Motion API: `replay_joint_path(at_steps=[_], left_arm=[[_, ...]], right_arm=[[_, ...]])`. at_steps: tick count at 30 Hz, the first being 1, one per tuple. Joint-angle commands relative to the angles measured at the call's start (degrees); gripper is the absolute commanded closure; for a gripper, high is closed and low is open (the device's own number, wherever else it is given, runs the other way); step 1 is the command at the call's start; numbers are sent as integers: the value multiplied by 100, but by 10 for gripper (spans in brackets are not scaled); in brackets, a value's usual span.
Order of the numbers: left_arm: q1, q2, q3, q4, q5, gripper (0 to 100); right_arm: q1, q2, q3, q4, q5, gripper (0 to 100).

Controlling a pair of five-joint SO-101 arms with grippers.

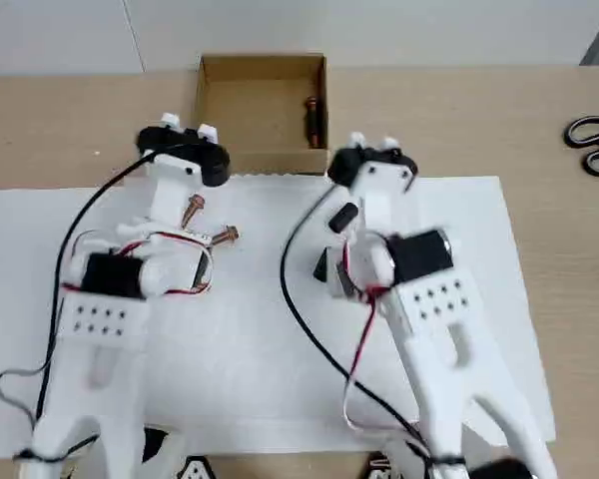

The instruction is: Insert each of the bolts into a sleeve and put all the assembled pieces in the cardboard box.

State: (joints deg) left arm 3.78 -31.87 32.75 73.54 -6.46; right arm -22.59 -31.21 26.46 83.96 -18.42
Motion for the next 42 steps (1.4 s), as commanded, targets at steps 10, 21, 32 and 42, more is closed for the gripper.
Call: replay_joint_path(at_steps=[10,21,32,42], left_arm=[[44,2163,-1420,-123,-862,945],[9,3807,-2413,-158,-1873,916],[18,4431,-2905,-123,-2303,862],[0,4818,-2905,-264,-2470,862]], right_arm=[[75,-2967,2602,-1024,79,996],[716,-3688,2989,-1033,545,996],[1473,-3714,2998,-1024,941,996],[1490,-3714,2998,-1024,941,996]])
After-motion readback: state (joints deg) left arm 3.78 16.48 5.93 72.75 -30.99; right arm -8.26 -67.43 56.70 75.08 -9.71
